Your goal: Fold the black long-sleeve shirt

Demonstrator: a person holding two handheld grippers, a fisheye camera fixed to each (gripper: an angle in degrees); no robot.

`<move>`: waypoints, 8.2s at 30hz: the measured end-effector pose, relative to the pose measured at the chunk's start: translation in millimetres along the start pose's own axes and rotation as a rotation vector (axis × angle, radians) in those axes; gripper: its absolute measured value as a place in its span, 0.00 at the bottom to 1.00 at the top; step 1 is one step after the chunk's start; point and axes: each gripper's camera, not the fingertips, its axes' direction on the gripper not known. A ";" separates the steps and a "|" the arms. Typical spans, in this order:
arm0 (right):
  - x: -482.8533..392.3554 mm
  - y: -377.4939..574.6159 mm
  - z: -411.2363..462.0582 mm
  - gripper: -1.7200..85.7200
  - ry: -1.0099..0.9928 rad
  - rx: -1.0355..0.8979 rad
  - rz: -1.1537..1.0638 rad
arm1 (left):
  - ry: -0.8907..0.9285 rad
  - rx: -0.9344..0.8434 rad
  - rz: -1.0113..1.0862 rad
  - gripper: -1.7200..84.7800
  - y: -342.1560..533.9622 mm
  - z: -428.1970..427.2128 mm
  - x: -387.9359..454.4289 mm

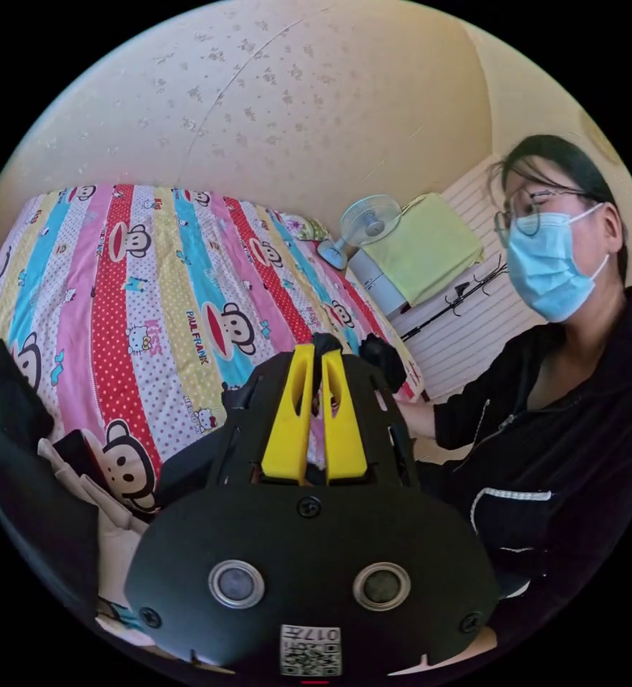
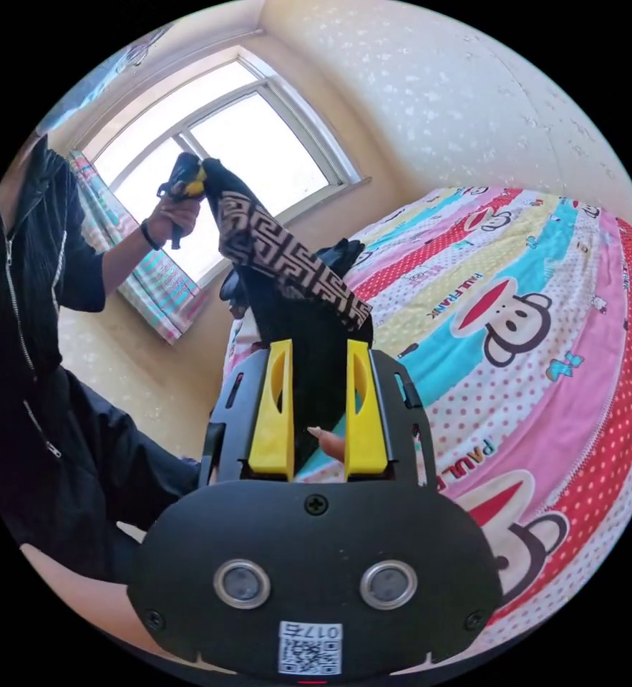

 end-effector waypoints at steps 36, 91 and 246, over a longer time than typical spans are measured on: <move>-166.5 -20.0 -293.9 0.03 -0.412 0.718 -0.415 | 0.065 0.326 0.484 0.02 56.4 -180.3 355.8; 85.1 22.9 -202.3 0.20 0.539 -0.114 0.759 | 0.063 -0.054 -0.458 0.15 44.3 313.5 -81.2; 94.7 -76.2 -479.0 0.05 1.204 0.606 0.900 | 0.460 0.041 -0.371 0.01 -275.9 592.8 7.2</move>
